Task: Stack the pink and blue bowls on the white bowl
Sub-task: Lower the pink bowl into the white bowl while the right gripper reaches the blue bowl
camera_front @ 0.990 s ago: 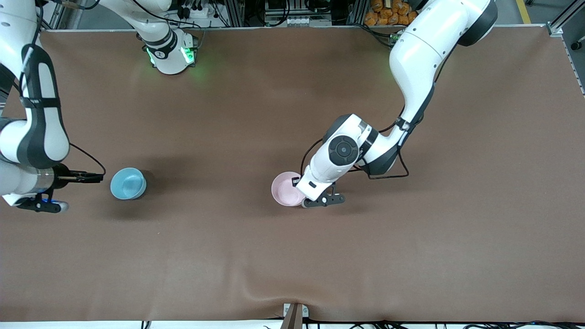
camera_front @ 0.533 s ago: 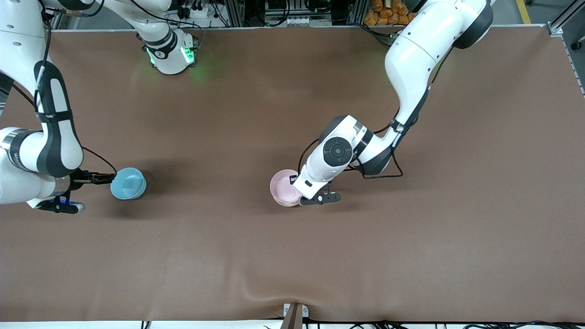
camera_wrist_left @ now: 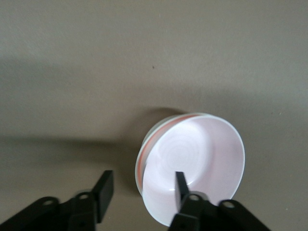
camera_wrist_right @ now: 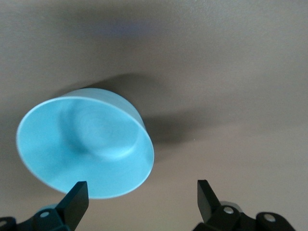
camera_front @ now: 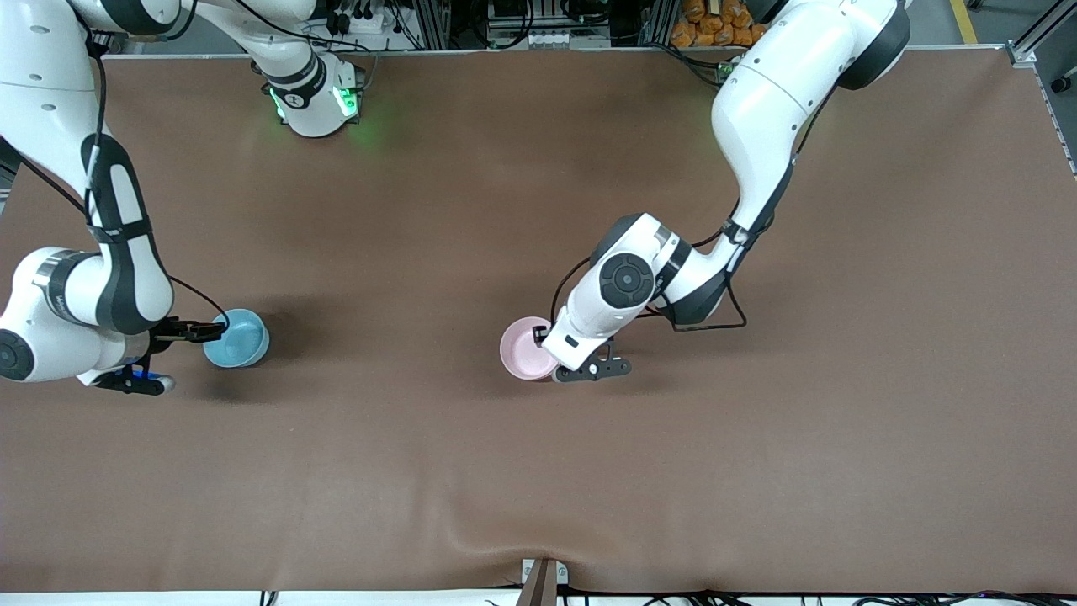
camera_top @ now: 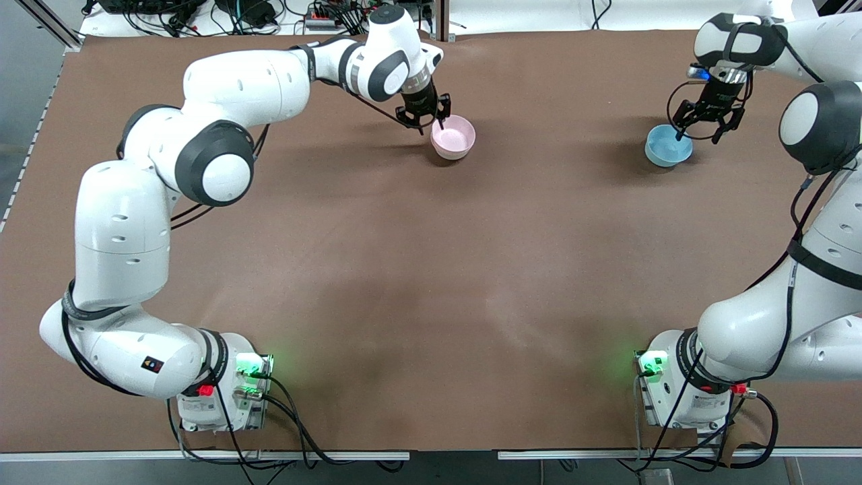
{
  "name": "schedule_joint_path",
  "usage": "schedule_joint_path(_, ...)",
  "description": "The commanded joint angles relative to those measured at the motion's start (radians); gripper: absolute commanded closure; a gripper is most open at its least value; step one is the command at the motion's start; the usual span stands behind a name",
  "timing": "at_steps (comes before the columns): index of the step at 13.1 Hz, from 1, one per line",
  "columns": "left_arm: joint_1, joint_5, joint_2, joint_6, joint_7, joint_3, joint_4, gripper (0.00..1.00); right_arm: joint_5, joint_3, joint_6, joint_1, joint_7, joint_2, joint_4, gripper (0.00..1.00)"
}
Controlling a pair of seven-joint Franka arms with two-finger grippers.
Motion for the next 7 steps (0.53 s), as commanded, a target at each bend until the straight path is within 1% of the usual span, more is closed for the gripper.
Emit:
schedule_joint_path(1, 0.03, -0.002, -0.065, -0.07, -0.014, 0.008, -0.001, 0.0, 0.019, 0.01, 0.05, -0.014, -0.004, 0.015, -0.031, 0.04)
schedule_joint_path(3, 0.071, 0.003, -0.112, -0.133, -0.013, 0.008, -0.001, 0.0, 0.059, 0.008, 0.067, -0.017, -0.007, 0.031, -0.033, 0.16)
schedule_joint_path(4, 0.085, 0.003, -0.129, -0.159, -0.013, 0.008, -0.001, 0.0, 0.064, 0.008, 0.07, -0.02, -0.007, 0.038, -0.033, 0.27)
schedule_joint_path(5, 0.103, 0.003, -0.152, -0.182, -0.013, 0.008, -0.003, 0.0, 0.064, 0.008, 0.073, -0.02, -0.007, 0.039, -0.033, 0.41)
schedule_joint_path(7, 0.16, 0.006, -0.198, -0.222, 0.012, 0.008, -0.007, 0.0, 0.081, 0.008, 0.083, -0.025, -0.007, 0.039, -0.033, 0.8)
